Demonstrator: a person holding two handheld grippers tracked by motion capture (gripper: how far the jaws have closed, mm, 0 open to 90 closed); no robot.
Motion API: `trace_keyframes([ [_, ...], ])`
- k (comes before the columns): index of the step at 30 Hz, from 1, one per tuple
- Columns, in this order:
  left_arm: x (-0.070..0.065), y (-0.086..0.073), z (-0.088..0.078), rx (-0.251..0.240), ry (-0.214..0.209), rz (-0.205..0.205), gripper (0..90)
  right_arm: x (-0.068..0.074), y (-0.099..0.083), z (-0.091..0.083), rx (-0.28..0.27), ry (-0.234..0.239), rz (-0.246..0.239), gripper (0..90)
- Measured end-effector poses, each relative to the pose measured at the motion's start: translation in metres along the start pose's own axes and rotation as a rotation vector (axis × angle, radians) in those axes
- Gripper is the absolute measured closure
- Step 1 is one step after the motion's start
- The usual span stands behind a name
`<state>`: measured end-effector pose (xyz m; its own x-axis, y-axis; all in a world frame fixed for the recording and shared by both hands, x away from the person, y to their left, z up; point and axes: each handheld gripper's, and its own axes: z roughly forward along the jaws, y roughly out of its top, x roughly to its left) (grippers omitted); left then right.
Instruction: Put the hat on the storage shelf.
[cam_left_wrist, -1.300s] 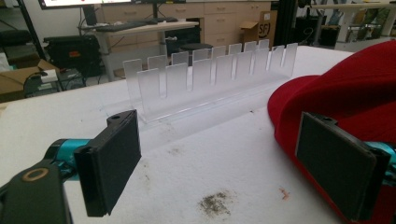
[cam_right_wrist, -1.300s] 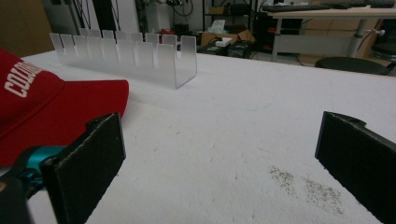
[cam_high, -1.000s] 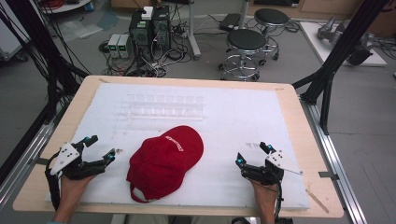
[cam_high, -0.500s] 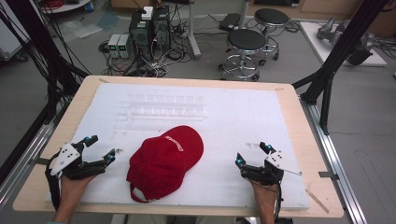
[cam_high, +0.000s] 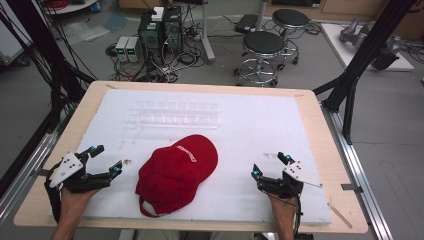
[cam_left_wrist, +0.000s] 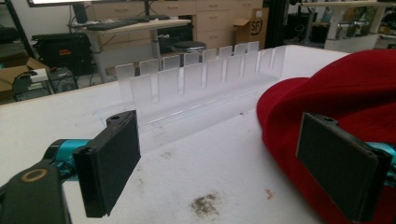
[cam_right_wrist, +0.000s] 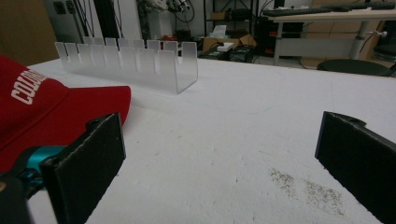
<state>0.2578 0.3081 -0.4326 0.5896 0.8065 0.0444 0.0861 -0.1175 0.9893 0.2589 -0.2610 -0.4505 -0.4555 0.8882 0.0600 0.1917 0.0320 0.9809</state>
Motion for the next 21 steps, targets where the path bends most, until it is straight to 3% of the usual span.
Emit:
trace_keyframes([
  [6, -0.008, 0.018, -0.005, 0.011, -0.024, 0.029, 14.0, 0.001, 0.0, 0.0, 0.007, -0.001, 0.0, 0.4],
  [12, -0.019, 0.034, -0.007, 0.036, -0.069, 0.019, 13.9, 0.001, 0.0, 0.001, 0.006, -0.002, -0.007, 0.4],
  [14, -0.024, 0.04, -0.007, 0.063, -0.08, 0.017, 13.9, 0.001, 0.0, 0.001, 0.007, -0.001, -0.007, 0.5],
  [21, -0.045, 0.055, -0.007, 0.09, -0.119, 0.05, 14.0, 0.001, 0.0, 0.001, 0.008, -0.005, -0.007, 0.4],
])
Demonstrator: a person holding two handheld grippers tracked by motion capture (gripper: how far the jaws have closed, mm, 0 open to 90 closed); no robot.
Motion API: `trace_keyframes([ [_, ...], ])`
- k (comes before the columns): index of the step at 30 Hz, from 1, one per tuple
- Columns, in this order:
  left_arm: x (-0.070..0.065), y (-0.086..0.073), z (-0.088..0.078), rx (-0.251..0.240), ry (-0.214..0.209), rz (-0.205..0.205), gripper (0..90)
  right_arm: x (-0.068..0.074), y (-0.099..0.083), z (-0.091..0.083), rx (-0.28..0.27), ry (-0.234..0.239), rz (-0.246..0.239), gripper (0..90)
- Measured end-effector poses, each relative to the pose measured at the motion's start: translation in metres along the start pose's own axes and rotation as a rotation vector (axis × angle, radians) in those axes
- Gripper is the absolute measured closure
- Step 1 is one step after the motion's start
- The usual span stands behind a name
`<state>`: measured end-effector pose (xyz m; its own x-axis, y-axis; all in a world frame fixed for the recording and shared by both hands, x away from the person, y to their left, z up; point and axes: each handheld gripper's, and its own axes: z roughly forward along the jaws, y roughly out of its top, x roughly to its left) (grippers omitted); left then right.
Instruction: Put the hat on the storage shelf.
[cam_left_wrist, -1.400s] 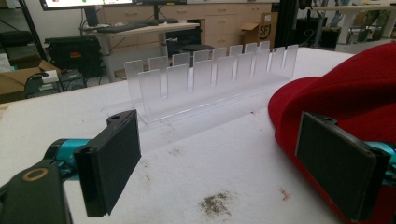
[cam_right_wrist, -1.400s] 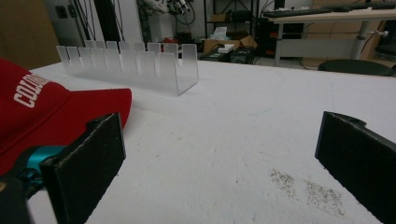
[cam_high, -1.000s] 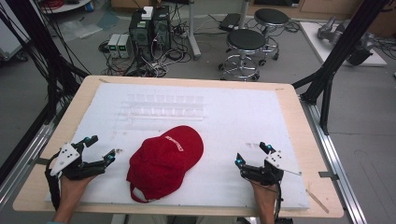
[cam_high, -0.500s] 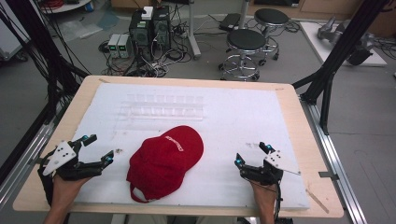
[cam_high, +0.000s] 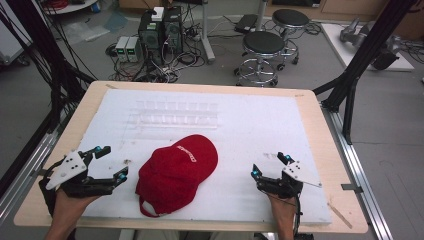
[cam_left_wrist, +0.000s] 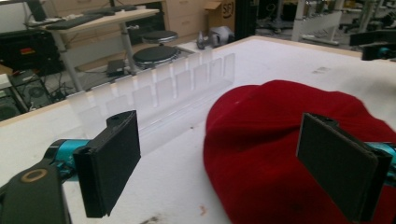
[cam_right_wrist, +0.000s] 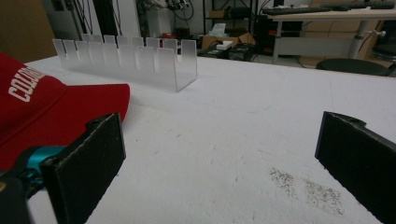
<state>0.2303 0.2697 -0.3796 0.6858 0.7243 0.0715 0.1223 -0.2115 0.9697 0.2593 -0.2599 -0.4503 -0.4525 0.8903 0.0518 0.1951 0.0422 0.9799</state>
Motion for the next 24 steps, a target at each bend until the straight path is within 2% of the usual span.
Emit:
trace_keyframes([
  [4, -0.01, 0.003, 0.005, 0.032, -0.029, -0.006, 14.0, 0.0, 0.0, 0.0, 0.0, 0.0, 0.0, 0.5],
  [6, -0.018, 0.003, 0.01, 0.052, -0.038, -0.025, 14.0, 0.0, 0.0, 0.0, 0.001, 0.0, 0.003, 0.5],
  [11, -0.026, 0.004, 0.017, 0.066, -0.051, -0.031, 14.3, 0.0, 0.0, 0.0, 0.001, 0.0, 0.004, 0.4],
  [18, -0.037, 0.005, 0.026, 0.135, -0.138, -0.063, 14.6, 0.0, 0.0, 0.0, 0.004, 0.0, 0.01, 0.4],
  [24, -0.043, 0.004, 0.037, 0.192, -0.187, -0.062, 15.5, 0.0, 0.0, 0.0, 0.004, -0.001, 0.012, 0.5],
])
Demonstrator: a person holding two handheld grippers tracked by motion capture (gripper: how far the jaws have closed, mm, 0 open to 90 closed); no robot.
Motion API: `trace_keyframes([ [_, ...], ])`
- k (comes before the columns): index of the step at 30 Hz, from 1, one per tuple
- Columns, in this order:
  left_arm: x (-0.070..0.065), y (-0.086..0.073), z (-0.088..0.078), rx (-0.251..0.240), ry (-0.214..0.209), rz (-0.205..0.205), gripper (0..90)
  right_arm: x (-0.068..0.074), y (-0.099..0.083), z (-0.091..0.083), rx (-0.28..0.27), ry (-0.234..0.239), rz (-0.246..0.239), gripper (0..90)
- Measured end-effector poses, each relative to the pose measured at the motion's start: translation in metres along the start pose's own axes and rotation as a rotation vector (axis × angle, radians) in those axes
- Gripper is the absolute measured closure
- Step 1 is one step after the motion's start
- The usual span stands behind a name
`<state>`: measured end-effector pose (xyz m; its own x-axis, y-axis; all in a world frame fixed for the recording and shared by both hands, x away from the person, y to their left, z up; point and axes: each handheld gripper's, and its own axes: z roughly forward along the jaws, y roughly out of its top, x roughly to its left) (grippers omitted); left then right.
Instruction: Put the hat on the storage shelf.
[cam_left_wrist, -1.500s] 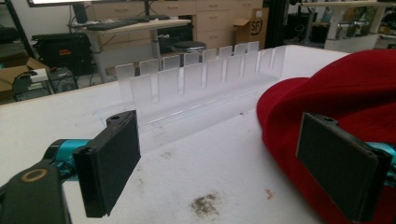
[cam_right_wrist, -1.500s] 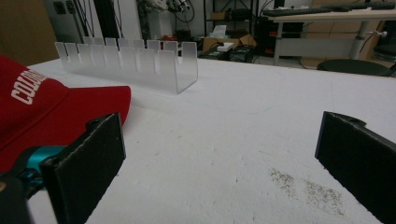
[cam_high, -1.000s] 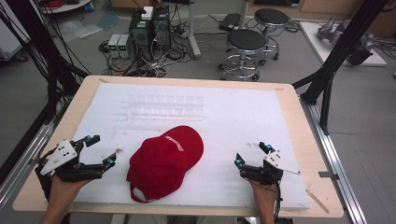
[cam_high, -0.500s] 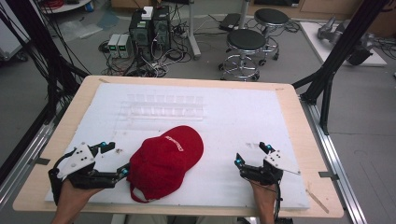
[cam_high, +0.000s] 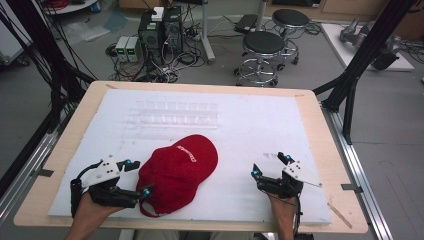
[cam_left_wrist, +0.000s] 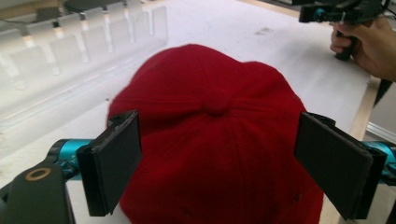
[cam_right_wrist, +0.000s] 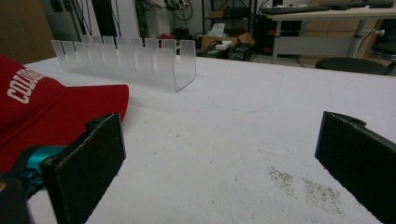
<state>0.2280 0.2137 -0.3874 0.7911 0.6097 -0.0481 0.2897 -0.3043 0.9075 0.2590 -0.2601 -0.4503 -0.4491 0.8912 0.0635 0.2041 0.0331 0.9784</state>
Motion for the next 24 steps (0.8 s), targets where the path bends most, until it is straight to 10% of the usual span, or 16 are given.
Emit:
trace_keyframes([
  [18, 0.008, -0.013, 0.022, 0.097, -0.076, -0.082, 24.1, 0.0, 0.0, 0.0, -0.001, 0.001, 0.0, 0.4],
  [24, 0.012, -0.017, 0.026, 0.126, -0.114, -0.102, 47.8, 0.0, 0.0, 0.0, -0.002, 0.001, 0.0, 0.5],
])
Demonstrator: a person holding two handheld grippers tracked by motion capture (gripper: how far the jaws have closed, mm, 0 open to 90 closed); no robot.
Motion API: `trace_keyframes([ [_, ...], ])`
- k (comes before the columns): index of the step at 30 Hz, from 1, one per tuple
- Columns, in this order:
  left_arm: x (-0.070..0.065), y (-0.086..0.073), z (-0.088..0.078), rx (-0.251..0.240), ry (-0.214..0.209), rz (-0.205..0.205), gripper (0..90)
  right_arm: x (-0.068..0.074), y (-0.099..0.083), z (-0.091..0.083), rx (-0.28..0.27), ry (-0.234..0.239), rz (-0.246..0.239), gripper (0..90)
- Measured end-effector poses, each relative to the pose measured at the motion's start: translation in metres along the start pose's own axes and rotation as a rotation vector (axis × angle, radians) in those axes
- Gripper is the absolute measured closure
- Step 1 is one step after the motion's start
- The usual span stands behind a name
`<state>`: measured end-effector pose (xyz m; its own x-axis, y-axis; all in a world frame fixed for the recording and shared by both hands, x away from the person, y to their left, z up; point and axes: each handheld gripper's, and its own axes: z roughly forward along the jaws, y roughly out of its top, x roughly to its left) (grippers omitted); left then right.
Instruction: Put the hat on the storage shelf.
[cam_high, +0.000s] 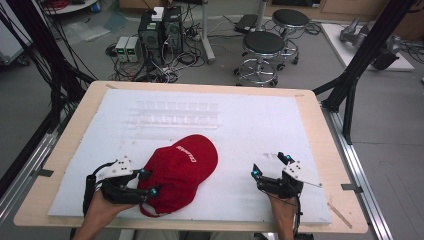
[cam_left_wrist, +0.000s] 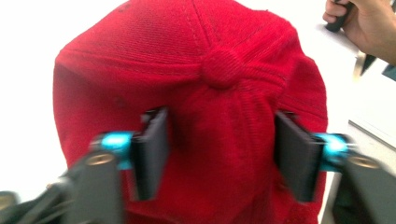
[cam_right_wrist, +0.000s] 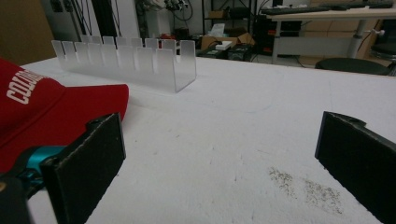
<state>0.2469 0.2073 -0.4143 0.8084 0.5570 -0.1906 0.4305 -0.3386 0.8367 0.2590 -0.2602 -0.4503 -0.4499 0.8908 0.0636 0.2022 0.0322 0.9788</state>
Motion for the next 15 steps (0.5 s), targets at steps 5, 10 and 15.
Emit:
trace_keyframes([
  [5, 0.0025, 0.0003, 0.0034, 0.035, -0.027, -0.011, 68.1, 0.0001, -0.0001, -0.0001, -0.001, 0.0, -0.005, 0.5],
  [10, 0.0053, 0.0021, 0.0014, 0.031, -0.034, -0.022, 81.0, 0.0002, 0.0, 0.0001, -0.003, 0.001, -0.012, 0.5],
  [15, 0.0077, 0.0045, -0.0009, 0.041, -0.043, -0.019, 84.9, 0.0015, -0.0001, 0.0001, -0.001, 0.018, -0.026, 0.4],
])
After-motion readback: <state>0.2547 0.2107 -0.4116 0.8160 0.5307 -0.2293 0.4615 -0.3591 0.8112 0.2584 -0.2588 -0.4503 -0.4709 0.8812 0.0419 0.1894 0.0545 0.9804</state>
